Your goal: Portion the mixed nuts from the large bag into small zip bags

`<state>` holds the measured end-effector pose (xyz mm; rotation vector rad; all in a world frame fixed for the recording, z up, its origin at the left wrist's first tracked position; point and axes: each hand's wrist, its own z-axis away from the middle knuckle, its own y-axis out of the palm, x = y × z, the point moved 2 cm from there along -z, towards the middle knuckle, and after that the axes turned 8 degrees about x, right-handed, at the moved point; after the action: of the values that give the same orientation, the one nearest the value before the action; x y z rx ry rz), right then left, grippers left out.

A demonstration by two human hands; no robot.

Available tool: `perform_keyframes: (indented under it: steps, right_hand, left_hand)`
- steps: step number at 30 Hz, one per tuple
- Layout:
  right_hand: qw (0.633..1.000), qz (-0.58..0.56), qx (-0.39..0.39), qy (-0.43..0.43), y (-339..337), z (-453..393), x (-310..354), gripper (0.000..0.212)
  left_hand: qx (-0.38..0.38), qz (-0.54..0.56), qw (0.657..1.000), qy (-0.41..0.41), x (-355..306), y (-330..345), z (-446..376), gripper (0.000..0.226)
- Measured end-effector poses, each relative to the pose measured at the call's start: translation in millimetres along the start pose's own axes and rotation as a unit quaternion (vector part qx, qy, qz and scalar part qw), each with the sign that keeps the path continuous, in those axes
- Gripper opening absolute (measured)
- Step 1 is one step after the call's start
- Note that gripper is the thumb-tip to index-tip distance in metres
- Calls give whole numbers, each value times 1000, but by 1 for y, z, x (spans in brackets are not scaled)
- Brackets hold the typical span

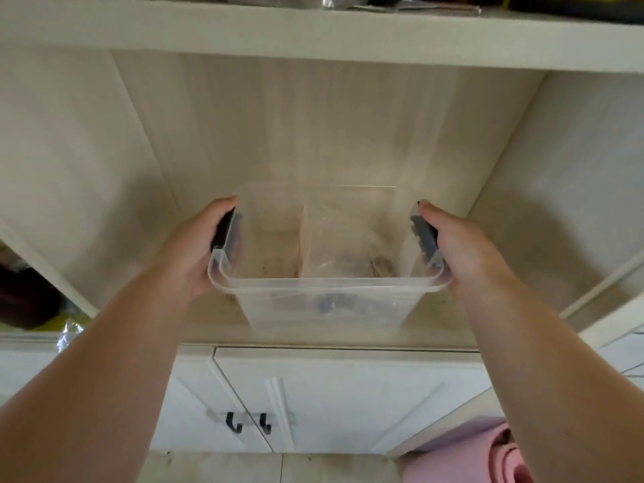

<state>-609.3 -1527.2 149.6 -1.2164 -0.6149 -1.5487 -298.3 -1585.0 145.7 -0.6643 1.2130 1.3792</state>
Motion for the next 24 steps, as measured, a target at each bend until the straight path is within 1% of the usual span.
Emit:
perform_keyframes:
  steps: [5,8,12,16,18,20,21,22,24]
  right_hand:
    - [1000,2,-9,-14,3,-15,8,58]
    - [1000,-11,1,-24,6,-24,13,51]
    - [999,-6,2,-33,8,-31,15,51]
    - [999,-9,15,-29,6,-32,12,48]
    - [999,32,-4,-35,6,-31,16,55]
    - [992,97,-59,-61,1,-24,20,59]
    - [986,115,-88,-86,-1,-18,23,54]
    - [982,110,-102,-117,-3,-10,23,47]
    - [973,98,-106,-179,-8,15,19,32]
  left_hand:
    - [7,-20,999,-28,-8,-1,-14,33]
    - [-5,-29,999,-18,-15,-5,-26,33]
    - [-19,-24,999,12,-18,-7,-39,33]
    - [-24,-22,999,25,-17,-11,-40,34]
    - [-57,-57,996,31,-16,-17,-40,39]
    - [-118,-142,982,35,-15,-24,-39,42]
    - [-155,-173,972,35,-16,-26,-37,43]
    - [-183,-182,965,47,-19,-30,-39,43]
    - [-200,-175,960,83,-15,-38,-33,38]
